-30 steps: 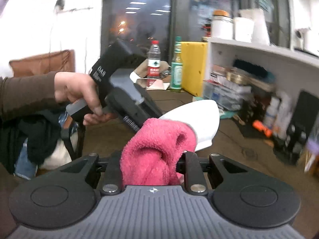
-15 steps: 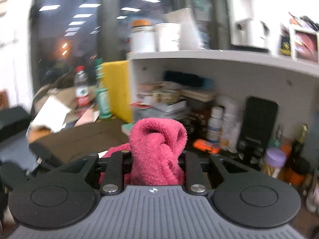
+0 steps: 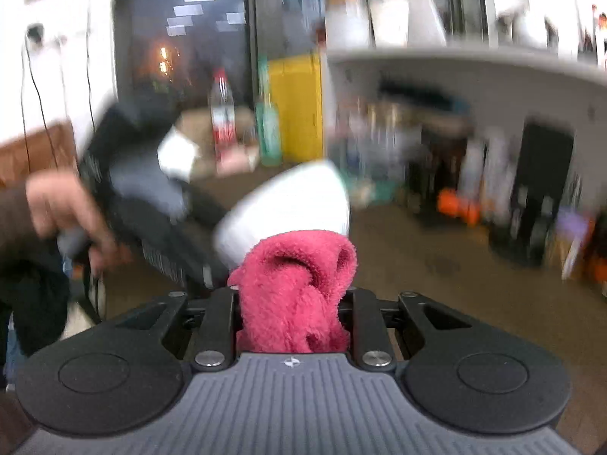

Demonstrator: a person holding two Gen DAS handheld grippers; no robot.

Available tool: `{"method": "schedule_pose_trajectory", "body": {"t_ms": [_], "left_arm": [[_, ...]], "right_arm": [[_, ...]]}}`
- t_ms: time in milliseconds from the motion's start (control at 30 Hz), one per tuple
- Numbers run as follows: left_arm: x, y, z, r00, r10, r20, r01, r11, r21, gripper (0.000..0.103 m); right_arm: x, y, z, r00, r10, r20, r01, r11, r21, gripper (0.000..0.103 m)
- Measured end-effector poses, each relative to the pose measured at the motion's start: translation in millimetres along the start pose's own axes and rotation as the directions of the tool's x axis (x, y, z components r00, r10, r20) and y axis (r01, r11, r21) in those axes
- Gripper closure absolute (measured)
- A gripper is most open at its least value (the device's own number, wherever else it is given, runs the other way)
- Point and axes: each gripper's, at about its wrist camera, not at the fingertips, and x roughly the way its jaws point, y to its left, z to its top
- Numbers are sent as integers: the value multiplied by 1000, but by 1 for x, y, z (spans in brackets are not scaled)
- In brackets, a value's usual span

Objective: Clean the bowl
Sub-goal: 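Hold the bowl with the left gripper while the right gripper wipes its outer wall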

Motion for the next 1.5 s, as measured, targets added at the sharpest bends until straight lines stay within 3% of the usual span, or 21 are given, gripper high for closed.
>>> {"method": "schedule_pose_trajectory", "body": {"t_ms": [67,133,233,400,533,567,600,633,700,833,900,1033,1167,1300,1433,1500], "left_arm": [[1,-1,0,1000,8,-8,-8,1000,10,59],[1,-2,0,1000,16,-16,-15,1000,23,58],[2,-5,1,999,30,-25,-29,999,41,57],[5,-11,2,998,54,-35,-51,996,72,56],[5,-10,3,998,55,-41,-52,996,71,55],[5,-11,3,998,57,-42,-53,996,72,55],[6,-11,4,997,60,-43,-57,996,75,55],[6,-12,3,997,63,-43,-60,995,76,55],[7,-13,4,997,71,-42,-67,995,79,54],[10,-17,4,995,92,-46,-87,992,90,53],[10,-18,3,995,90,-46,-85,992,94,49],[11,-21,3,994,97,-47,-92,990,106,48],[12,-20,5,993,101,-55,-95,990,106,48],[14,-20,7,993,105,-60,-98,989,114,45],[18,-20,10,991,115,-64,-106,986,125,43],[21,-19,13,990,123,-68,-114,985,127,43]], "right_arm": [[4,0,-9,997,37,-75,-37,999,4,64],[4,4,-10,992,53,-111,-55,998,-20,26],[5,22,-14,990,25,-140,-41,992,-117,22],[19,40,-19,987,-53,-154,25,983,-179,30],[25,37,-17,987,-101,-126,83,987,-140,33],[24,35,-18,989,-90,-120,75,989,-127,39],[22,32,-19,992,-74,-105,63,992,-108,60],[20,29,-20,994,-63,-94,54,995,-89,70],[17,25,-18,994,-68,-83,63,996,-62,78],[9,31,-9,984,-178,-19,173,972,-160,80],[3,26,5,965,-258,47,263,949,-174,80],[8,6,29,928,-346,137,365,918,-156,79],[24,14,27,944,-303,130,328,904,-274,79],[15,35,1,979,-184,86,204,892,-403,79],[-4,49,-17,996,-64,54,80,919,-386,79],[-4,51,-16,994,-80,74,101,931,-350,79]]}}
